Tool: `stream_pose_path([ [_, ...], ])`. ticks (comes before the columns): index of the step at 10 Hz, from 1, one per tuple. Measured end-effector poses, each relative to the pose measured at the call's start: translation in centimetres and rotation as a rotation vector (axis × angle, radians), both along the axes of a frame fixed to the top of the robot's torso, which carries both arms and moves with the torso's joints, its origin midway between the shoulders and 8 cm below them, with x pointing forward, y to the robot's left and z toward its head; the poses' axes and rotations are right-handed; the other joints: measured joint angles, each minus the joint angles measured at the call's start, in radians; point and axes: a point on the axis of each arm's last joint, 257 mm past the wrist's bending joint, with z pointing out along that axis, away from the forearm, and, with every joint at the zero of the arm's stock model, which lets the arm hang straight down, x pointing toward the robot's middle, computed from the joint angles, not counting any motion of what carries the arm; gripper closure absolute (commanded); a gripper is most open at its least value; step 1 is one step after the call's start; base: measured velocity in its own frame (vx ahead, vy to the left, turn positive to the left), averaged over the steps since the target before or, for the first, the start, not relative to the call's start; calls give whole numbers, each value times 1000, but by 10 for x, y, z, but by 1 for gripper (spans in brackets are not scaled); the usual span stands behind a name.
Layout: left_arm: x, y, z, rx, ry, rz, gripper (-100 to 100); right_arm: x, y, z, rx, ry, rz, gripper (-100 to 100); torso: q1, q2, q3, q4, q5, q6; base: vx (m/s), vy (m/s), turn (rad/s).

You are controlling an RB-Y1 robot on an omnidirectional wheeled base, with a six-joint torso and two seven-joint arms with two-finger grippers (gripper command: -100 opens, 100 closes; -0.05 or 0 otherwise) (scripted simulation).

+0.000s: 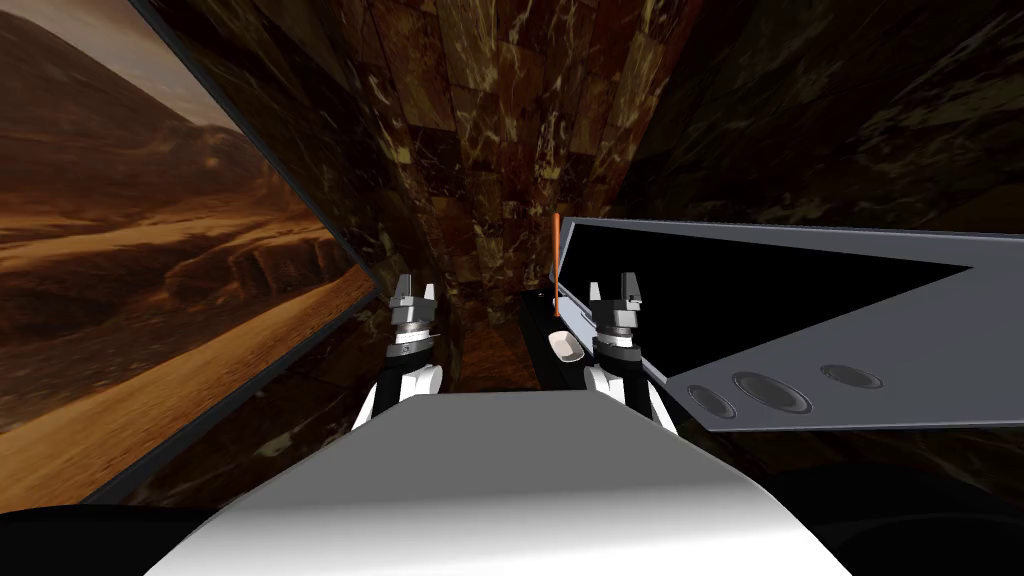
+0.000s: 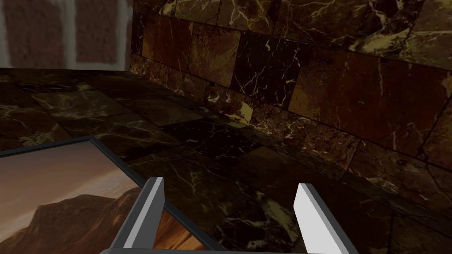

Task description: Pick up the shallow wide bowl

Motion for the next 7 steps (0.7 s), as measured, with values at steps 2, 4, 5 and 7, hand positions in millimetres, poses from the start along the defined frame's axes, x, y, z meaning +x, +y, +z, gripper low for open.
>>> stream_pose_path([
  [2, 0, 0, 0, 0, 0, 0, 0, 10, -17, -17, 35, 50, 19, -100, 0, 1, 0, 0, 0, 0, -21, 14, 102],
  [4, 0, 0, 0, 0, 0, 0, 0, 21, -42, -33, 94, 109, 36, -100, 1, 2, 1, 0, 0, 0, -21, 13, 70],
  [5, 0, 0, 0, 0, 0, 0, 0, 24, -47, -42, 120, 128, 41, -100, 0, 1, 1, 0, 0, 0, -13, 7, 65],
  [7, 0, 0, 0, 0, 0, 0, 0, 30, -64, -57, 173, 161, 49, -100, 0, 1, 0, 0, 0, 0, -13, 8, 63],
])
